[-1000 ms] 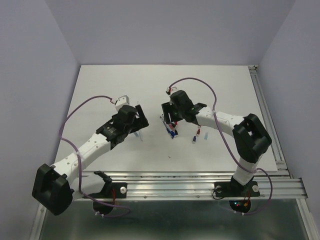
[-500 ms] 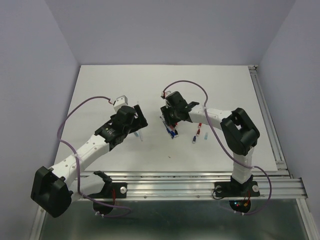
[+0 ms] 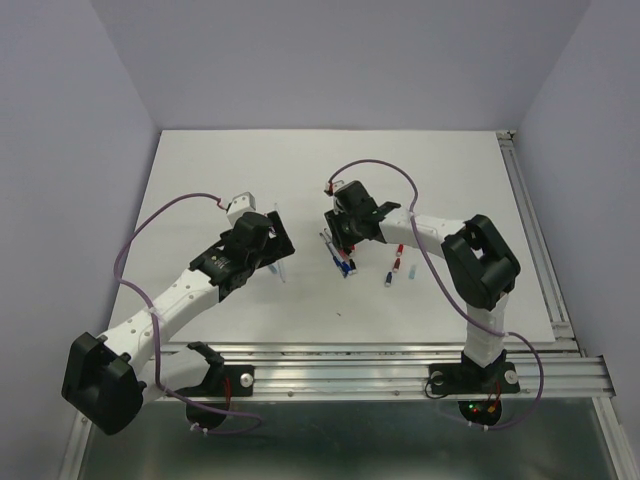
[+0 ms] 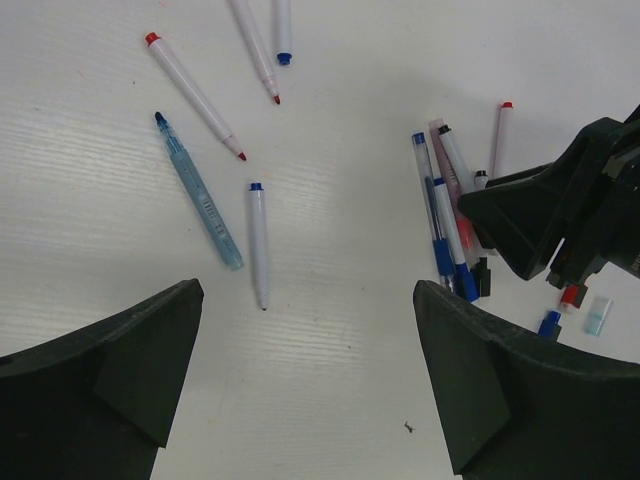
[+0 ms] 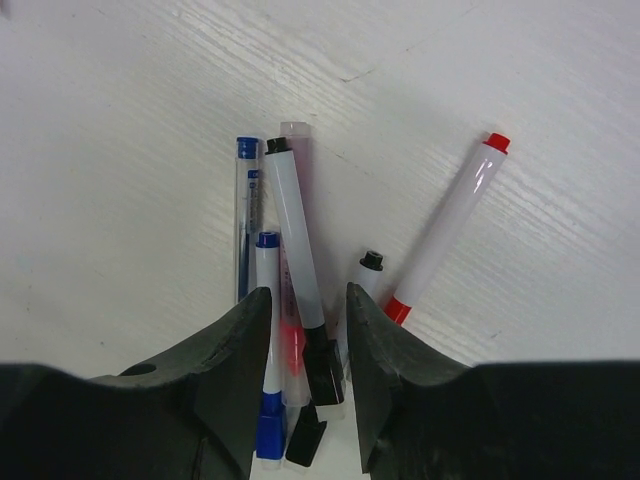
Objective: Open the pen caps
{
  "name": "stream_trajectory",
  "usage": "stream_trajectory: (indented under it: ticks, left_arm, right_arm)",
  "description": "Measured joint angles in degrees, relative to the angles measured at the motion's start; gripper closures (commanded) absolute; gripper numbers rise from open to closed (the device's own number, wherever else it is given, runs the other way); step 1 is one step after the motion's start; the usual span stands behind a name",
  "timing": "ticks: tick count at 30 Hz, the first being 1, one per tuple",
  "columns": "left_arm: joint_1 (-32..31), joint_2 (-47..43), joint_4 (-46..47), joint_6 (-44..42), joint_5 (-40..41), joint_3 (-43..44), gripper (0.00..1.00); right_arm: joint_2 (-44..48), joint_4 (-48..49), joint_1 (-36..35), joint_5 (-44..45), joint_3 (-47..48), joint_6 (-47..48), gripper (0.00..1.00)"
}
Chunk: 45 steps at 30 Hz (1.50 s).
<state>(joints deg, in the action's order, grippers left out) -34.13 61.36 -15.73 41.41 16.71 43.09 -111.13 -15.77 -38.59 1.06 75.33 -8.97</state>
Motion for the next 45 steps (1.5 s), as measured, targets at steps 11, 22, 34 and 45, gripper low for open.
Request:
stream_trajectory:
  ticks: [11,22,34,45]
  left_arm:
    - [0.0,0.0,-0.4,0.0,0.1,0.0,0.01]
    - [0.0,0.0,-0.4,0.0,0.3,0.0,0.01]
    - [0.0,0.0,-0.4,0.0,0.3,0.0,0.01]
    - [0.0,0.0,1.2,-0.1,-1.9,0.0,0.01]
  right_arm:
    - [0.0,0.8,0.4,0.0,0.0,0.2,0.68]
    - [-1.2,0.9,0.4,-0.5,0.0,0.2,0.68]
    - [-2.0,0.8,0.4,-1.7,0.0,0.2,0.83]
    - [3.5,0.8,0.4,-4.3,0.0,0.2,0.82]
